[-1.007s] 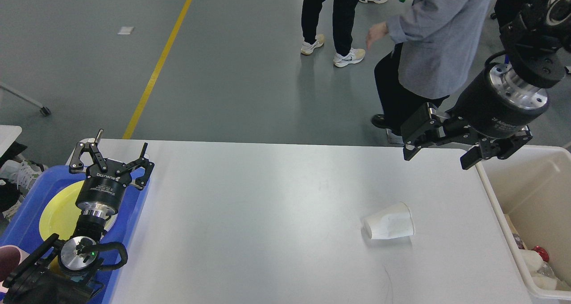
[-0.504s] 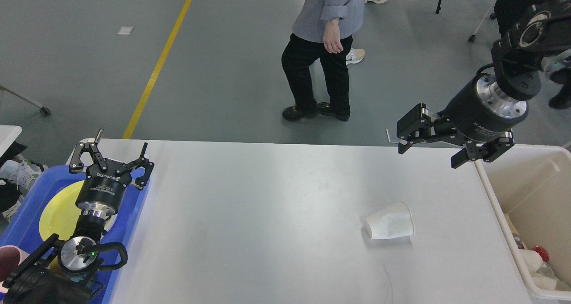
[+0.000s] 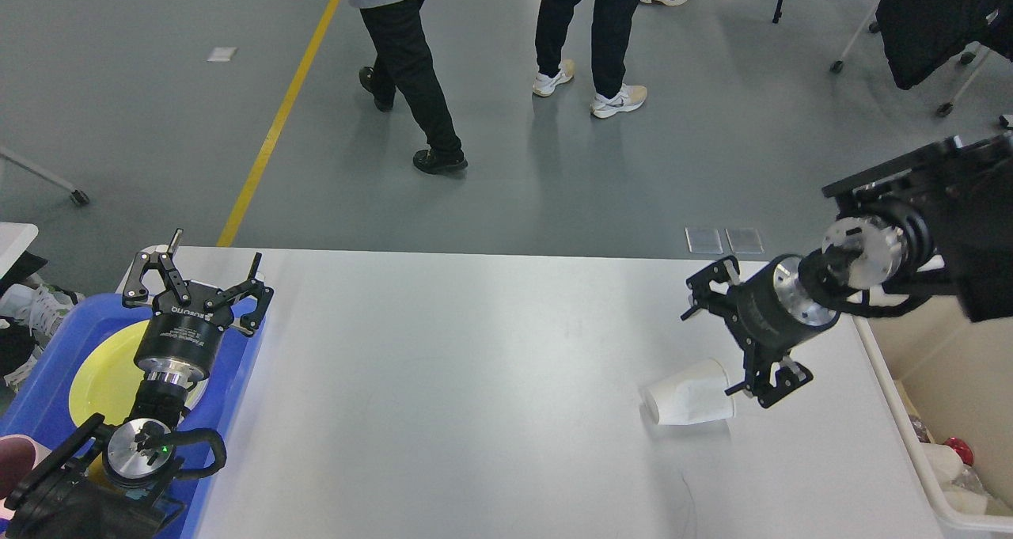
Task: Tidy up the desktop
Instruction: 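Move the right gripper over the last white cup and lower it, then grasp the last white paper cup with the right gripper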
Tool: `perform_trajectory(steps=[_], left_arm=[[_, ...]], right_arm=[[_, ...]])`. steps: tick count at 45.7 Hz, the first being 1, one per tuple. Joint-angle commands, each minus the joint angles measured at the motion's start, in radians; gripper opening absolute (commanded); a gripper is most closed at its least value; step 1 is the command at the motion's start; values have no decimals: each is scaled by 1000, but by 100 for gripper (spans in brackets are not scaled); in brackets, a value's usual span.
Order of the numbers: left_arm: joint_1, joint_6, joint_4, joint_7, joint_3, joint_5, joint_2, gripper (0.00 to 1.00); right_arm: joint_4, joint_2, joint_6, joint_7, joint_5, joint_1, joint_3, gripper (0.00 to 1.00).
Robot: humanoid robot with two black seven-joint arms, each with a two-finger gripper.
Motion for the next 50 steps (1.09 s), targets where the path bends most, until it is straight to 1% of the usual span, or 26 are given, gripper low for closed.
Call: perform_trajectory(steps=[1, 3, 5, 8, 9, 11, 16, 22, 24, 28, 50], left_arm=[[0, 0, 0, 0, 0, 0, -1, 96], [2, 0, 0, 0, 0, 0, 0, 96], [0, 0, 0, 0, 0, 0, 0, 96], [0, 0, 0, 0, 0, 0, -1, 96], [0, 0, 0, 0, 0, 0, 0, 96], [0, 0, 0, 0, 0, 0, 0, 96], [0, 0, 0, 0, 0, 0, -1, 96], [0, 0, 0, 0, 0, 0, -1, 96], [0, 0, 0, 0, 0, 0, 0, 96], [0, 0, 0, 0, 0, 0, 0, 96], [0, 0, 0, 0, 0, 0, 0, 96]], right_arm=[[-14, 16, -218, 2, -2, -148, 110, 100], [-35, 16, -261, 5, -2, -180, 138, 100], [-67, 18, -280, 7, -3, -214, 151, 100], [-135, 22, -277, 7, -3, -284, 167, 100], [-196, 45, -281, 5, -2, -342, 185, 100], [-244, 65, -281, 5, -2, -382, 207, 100], [-342, 82, -280, 7, -9, -444, 236, 100], [-474, 145, -278, 5, -61, -518, 239, 100], [-500, 150, -278, 5, -66, -534, 239, 100], [-531, 153, -278, 5, -71, -567, 239, 100], [-554, 154, -289, 7, -118, -613, 240, 100]])
